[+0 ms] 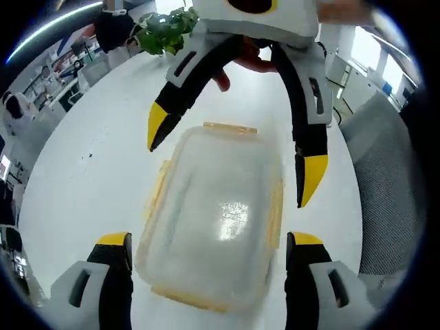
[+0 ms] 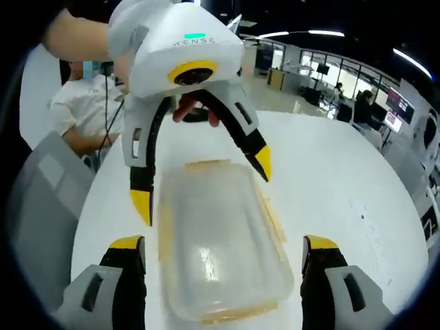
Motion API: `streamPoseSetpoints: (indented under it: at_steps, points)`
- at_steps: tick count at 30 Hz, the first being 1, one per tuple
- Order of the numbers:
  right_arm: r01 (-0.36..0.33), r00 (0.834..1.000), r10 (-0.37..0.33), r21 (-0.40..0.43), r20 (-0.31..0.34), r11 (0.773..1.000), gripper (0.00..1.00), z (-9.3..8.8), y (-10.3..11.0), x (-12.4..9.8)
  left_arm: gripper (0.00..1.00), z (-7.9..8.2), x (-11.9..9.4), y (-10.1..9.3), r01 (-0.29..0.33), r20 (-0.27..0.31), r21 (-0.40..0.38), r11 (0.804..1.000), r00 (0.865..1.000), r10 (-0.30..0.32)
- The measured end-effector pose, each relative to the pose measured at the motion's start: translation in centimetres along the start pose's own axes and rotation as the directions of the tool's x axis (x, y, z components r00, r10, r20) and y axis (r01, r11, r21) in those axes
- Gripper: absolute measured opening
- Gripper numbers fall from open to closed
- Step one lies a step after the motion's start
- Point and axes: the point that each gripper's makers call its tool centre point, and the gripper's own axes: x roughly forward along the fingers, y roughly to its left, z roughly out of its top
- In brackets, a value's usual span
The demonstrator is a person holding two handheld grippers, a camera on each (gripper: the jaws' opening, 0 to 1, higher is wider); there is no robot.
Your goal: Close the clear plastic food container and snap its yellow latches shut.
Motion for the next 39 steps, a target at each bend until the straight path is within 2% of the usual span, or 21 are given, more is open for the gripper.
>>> streamPoseSetpoints:
  at_steps: [6, 9, 11, 14, 16, 20, 25, 29, 31, 34, 39]
  points:
    - [0.097, 0.991, -0.101, 0.053, 0.088, 0.994, 0.96, 0.7, -1.0, -0.6, 0.94, 0.0, -0.3, 0.1, -0.039, 0.056, -0.044, 0.998, 0.998, 0.041]
    - [0.177, 0.971, -0.189, 0.095, 0.144, 0.980, 0.96, 1.4, -2.0, -1.4, 0.92, 0.1, -0.7, 0.2, -0.071, 0.096, -0.084, 0.994, 0.992, 0.079]
    - [0.185, 0.961, -0.208, 0.140, 0.181, 0.973, 0.96, 1.8, -2.0, -1.6, 0.92, 0.1, -0.9, 0.2, -0.091, 0.123, -0.112, 0.990, 0.987, 0.105]
    - [0.180, 0.962, -0.207, 0.159, 0.176, 0.971, 0.98, 1.3, -1.2, -1.4, 0.93, 0.0, -0.9, -0.1, -0.102, 0.145, -0.128, 0.986, 0.982, 0.121]
    - [0.200, 0.949, -0.230, 0.151, 0.216, 0.968, 0.99, 1.8, -0.9, -1.6, 0.97, -0.2, -0.9, 0.0, -0.125, 0.152, -0.159, 0.979, 0.977, 0.149]
    - [0.222, 0.940, -0.255, 0.160, 0.226, 0.962, 0.98, 1.7, -0.7, -1.5, 0.97, 0.0, -1.3, 0.1, -0.143, 0.188, -0.205, 0.968, 0.965, 0.183]
    - [0.240, 0.932, -0.281, 0.191, 0.230, 0.952, 0.97, 1.4, -0.9, -1.6, 0.97, -0.2, -1.7, 0.2, -0.176, 0.217, -0.224, 0.959, 0.950, 0.225]
    - [0.254, 0.927, -0.299, 0.208, 0.228, 0.945, 0.97, 1.0, -0.9, -2.0, 0.98, 0.2, -2.2, 0.2, -0.188, 0.274, -0.255, 0.948, 0.927, 0.258]
    - [0.263, 0.924, -0.309, 0.212, 0.224, 0.941, 0.96, 0.7, -0.9, -2.3, 0.98, 0.2, -2.5, 0.1, -0.206, 0.284, -0.256, 0.944, 0.918, 0.278]
    - [0.274, 0.912, -0.329, 0.236, 0.245, 0.932, 0.96, 0.8, -1.0, -2.9, 0.98, 0.4, -2.6, -0.2, -0.213, 0.300, -0.262, 0.941, 0.909, 0.289]
    - [0.284, 0.902, -0.352, 0.271, 0.249, 0.920, 0.96, 0.3, -0.6, -3.3, 0.99, 0.3, -2.4, -0.7, -0.217, 0.309, -0.285, 0.934, 0.901, 0.304]
